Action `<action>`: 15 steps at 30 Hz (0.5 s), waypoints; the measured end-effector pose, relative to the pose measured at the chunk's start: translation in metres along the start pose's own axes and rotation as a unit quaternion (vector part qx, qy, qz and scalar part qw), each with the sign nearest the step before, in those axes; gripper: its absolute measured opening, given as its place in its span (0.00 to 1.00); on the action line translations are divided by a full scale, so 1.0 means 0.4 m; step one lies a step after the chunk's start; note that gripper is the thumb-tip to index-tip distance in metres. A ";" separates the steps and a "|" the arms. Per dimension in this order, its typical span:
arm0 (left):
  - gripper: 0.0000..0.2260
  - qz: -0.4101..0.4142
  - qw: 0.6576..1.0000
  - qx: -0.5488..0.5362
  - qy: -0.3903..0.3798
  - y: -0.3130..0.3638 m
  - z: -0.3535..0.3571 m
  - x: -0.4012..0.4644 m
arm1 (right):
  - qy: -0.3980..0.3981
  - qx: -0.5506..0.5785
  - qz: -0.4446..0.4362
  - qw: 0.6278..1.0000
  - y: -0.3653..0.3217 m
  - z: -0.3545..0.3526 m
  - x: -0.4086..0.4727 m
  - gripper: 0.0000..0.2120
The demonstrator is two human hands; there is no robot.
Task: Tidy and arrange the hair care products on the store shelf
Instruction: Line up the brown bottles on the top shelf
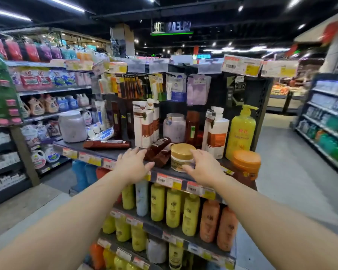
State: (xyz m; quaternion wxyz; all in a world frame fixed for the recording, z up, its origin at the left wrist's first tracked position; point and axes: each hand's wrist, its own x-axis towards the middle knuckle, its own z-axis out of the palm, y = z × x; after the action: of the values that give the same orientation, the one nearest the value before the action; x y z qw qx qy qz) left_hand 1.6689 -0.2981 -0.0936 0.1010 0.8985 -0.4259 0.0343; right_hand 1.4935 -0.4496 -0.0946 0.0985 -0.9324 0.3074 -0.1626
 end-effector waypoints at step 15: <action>0.31 0.049 0.999 -0.014 -0.014 -0.175 0.021 0.130 | 0.056 -0.035 -0.012 0.998 -0.134 0.044 0.099 0.34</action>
State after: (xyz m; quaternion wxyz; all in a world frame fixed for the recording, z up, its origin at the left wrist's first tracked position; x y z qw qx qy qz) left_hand 1.7556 -0.2960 -0.1049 0.1062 0.8755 -0.4710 0.0208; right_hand 1.5590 -0.4296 -0.0861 0.0461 -0.9285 0.3066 -0.2043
